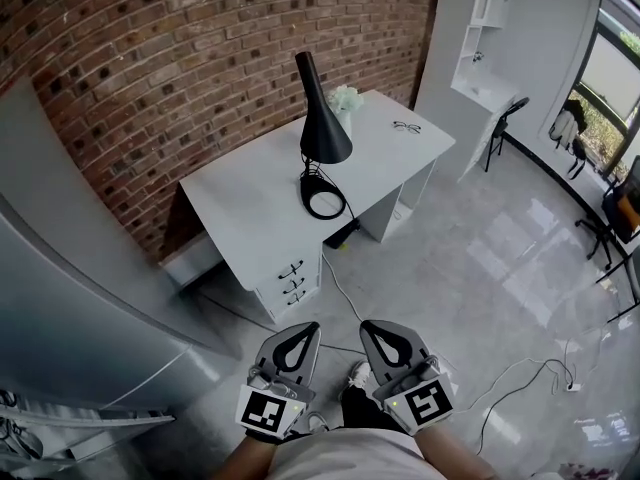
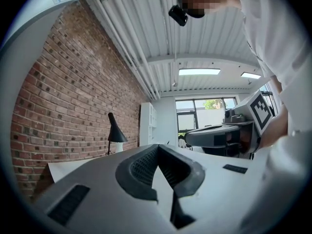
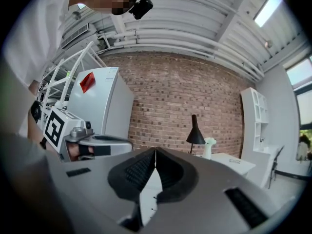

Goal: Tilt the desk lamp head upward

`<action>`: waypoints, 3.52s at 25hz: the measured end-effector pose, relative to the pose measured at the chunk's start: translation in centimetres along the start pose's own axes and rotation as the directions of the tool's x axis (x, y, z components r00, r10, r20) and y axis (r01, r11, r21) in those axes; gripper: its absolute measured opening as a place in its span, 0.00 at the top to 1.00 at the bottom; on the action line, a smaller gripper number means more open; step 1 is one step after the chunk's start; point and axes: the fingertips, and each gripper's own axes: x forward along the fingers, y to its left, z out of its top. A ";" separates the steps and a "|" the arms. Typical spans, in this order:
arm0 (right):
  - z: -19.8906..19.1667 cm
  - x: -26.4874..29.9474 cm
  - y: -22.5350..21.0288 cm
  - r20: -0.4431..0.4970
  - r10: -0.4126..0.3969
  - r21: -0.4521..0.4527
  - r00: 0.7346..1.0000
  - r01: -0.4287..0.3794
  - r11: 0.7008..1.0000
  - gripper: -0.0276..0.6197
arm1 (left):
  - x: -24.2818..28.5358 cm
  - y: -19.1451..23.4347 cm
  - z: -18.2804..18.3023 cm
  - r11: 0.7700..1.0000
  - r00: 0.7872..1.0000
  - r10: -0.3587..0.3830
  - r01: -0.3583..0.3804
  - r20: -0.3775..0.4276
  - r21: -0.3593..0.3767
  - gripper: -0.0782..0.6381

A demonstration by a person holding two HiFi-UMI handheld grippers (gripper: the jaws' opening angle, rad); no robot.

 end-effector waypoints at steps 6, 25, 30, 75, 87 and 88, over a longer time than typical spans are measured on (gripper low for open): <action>-0.8 2.6 -4.8 -0.007 0.019 0.012 1.000 -0.019 1.000 0.93 | 5.0 1.5 -0.8 1.000 1.000 0.023 -0.023 -0.014 -0.004 0.88; -2.3 9.0 -18.5 0.045 0.132 0.030 0.990 -0.134 0.991 0.93 | 20.7 4.3 -2.7 0.993 0.993 0.108 -0.106 -0.041 0.052 0.88; -2.6 10.4 -20.5 0.057 0.172 0.044 0.983 -0.175 0.984 0.93 | 22.6 4.7 -3.2 0.987 0.987 0.151 -0.148 -0.063 0.061 0.88; -4.0 24.7 -28.2 0.015 0.184 0.029 0.983 -0.185 0.982 0.93 | 32.9 17.5 -7.3 0.982 0.980 0.183 -0.178 -0.084 0.064 0.88; -4.3 25.6 -28.4 -0.005 0.178 0.026 0.984 -0.177 0.984 0.93 | 34.1 18.6 -8.6 0.984 0.981 0.172 -0.167 -0.091 0.057 0.88; -4.3 25.8 -28.4 -0.006 0.179 0.027 0.984 -0.179 0.984 0.93 | 34.2 18.8 -8.7 0.984 0.981 0.173 -0.168 -0.091 0.055 0.88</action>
